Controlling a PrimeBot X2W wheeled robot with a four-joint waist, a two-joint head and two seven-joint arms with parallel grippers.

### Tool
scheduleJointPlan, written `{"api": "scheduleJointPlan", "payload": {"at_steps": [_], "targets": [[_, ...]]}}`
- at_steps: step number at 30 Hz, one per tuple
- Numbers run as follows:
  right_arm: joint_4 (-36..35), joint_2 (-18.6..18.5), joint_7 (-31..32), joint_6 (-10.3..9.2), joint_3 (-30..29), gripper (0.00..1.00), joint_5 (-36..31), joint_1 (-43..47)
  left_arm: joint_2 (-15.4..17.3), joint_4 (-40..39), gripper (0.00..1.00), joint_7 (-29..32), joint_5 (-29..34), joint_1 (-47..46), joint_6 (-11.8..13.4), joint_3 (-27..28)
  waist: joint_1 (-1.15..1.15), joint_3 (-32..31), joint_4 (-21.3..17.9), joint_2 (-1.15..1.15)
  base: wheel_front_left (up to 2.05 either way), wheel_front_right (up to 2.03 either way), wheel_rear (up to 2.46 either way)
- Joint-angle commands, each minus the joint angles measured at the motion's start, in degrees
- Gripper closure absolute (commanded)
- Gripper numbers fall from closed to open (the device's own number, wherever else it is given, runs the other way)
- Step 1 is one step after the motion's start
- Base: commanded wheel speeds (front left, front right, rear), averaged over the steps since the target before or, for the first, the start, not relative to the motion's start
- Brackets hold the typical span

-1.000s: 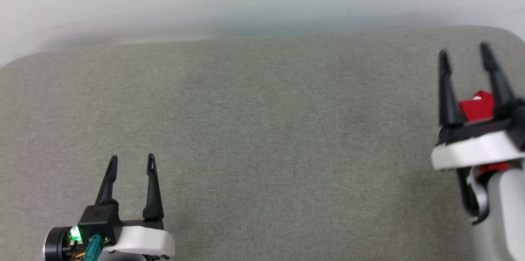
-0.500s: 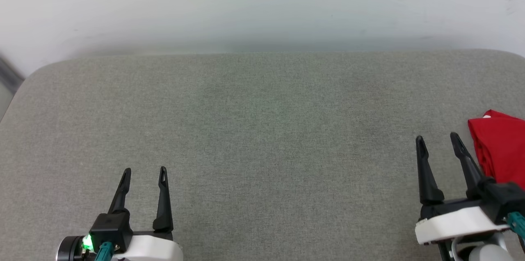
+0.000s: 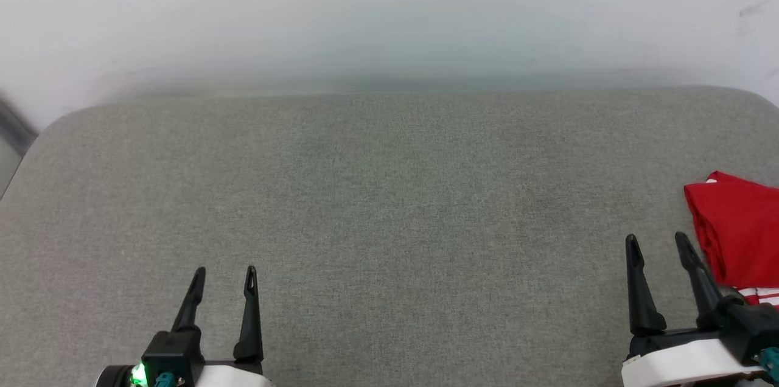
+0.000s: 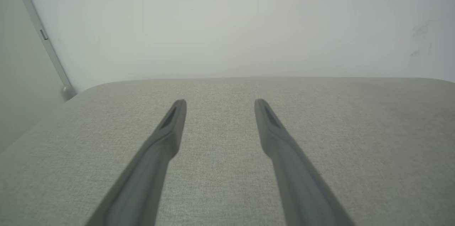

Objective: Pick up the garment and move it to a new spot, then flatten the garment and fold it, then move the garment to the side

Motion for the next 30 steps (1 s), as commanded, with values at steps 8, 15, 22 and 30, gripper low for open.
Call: {"api": "scheduleJointPlan", "payload": {"at_steps": [8,15,22,30], "targets": [[2.46,-0.05,0.92,0.0,0.18,1.0,4.17,0.03,-0.03,2.73,1.0,1.05,-4.16,0.11,-0.33,0.11,0.01,-0.08,-0.04,0.0,0.0,0.0,0.0],[3.4,-0.29,2.75,0.0,0.15,1.0,12.42,-0.92,-0.03,3.59,1.0,3.07,-12.4,-1.07,-1.06,0.83,0.01,-0.15,-0.1,0.0,0.0,0.0,0.0],[4.25,-0.44,4.45,-0.01,0.1,1.0,19.95,-1.78,-0.03,4.36,1.0,4.92,-20.01,-2.17,-1.75,1.49,0.01,-0.22,-0.16,0.0,0.0,0.0,0.0],[5.11,-0.58,6.23,-0.01,0.01,1.0,27.79,-2.67,-0.03,5.2,1.0,6.88,-27.97,-3.32,-2.45,2.19,0.01,-0.3,-0.22,0.0,0.0,0.0,0.0]]}}
